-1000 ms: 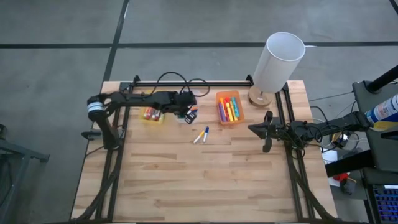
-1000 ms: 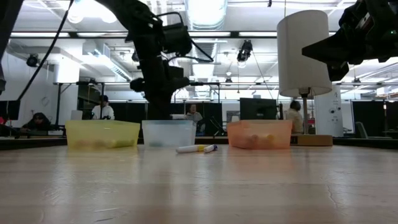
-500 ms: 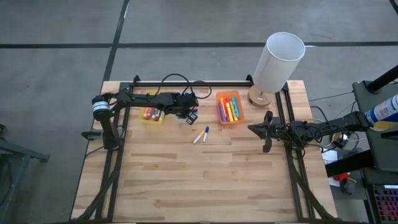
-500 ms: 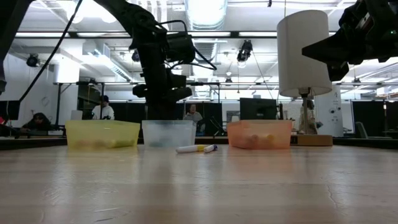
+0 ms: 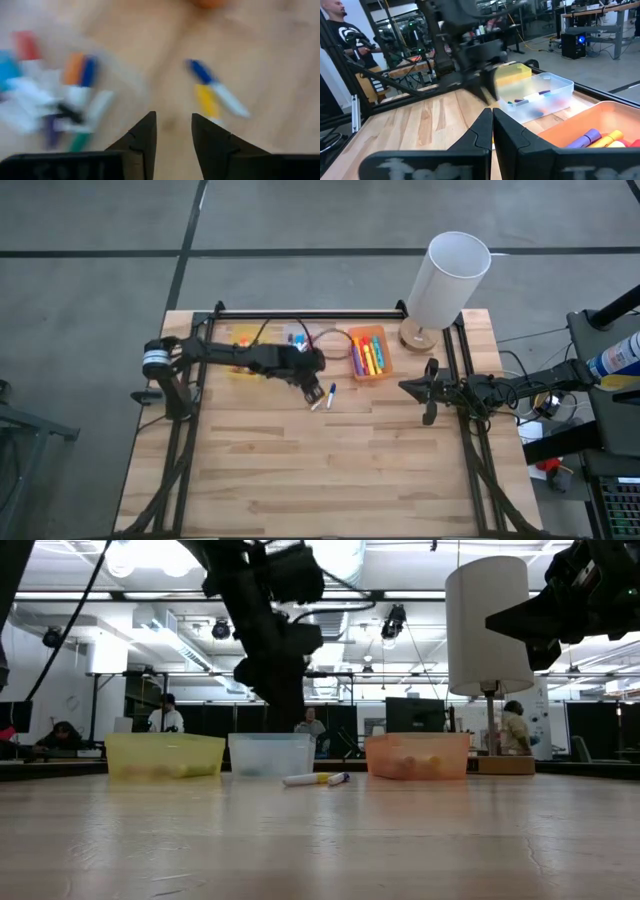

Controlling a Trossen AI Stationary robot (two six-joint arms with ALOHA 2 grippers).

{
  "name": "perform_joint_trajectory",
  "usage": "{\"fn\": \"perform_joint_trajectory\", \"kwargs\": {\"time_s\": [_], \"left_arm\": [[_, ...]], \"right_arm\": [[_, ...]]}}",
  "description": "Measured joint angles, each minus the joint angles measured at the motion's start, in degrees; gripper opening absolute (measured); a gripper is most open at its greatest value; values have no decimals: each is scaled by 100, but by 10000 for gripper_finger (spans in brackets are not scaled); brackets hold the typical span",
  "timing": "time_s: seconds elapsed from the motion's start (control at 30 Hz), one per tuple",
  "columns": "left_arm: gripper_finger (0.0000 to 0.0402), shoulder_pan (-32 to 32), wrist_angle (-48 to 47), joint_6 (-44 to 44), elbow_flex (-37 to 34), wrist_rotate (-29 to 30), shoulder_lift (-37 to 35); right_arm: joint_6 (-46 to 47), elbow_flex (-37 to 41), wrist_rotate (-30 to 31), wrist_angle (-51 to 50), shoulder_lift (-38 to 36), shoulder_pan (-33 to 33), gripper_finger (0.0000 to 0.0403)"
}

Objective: Pick & Place Markers
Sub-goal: Put the small yellow highlighter pen into the transparent bin

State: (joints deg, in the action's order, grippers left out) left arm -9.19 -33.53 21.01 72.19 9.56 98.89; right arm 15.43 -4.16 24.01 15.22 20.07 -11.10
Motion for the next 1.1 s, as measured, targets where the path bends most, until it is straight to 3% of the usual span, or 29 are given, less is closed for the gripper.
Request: {"fn": "perform_joint_trajectory", "kwargs": {"time_s": [0.17, 0.4, 1.1], "left_arm": [[115, 496, 62, 194, -23, -328, 15], [115, 801, 502, 886, -166, -2, 205], [115, 925, 724, 955, -319, 557, 544]], "right_arm": [[0, 2, 1, 0, -4, 0, 9], [-1, 0, 1, 0, -1, -1, 9], [1, 0, 0, 0, 1, 0, 9]]}}
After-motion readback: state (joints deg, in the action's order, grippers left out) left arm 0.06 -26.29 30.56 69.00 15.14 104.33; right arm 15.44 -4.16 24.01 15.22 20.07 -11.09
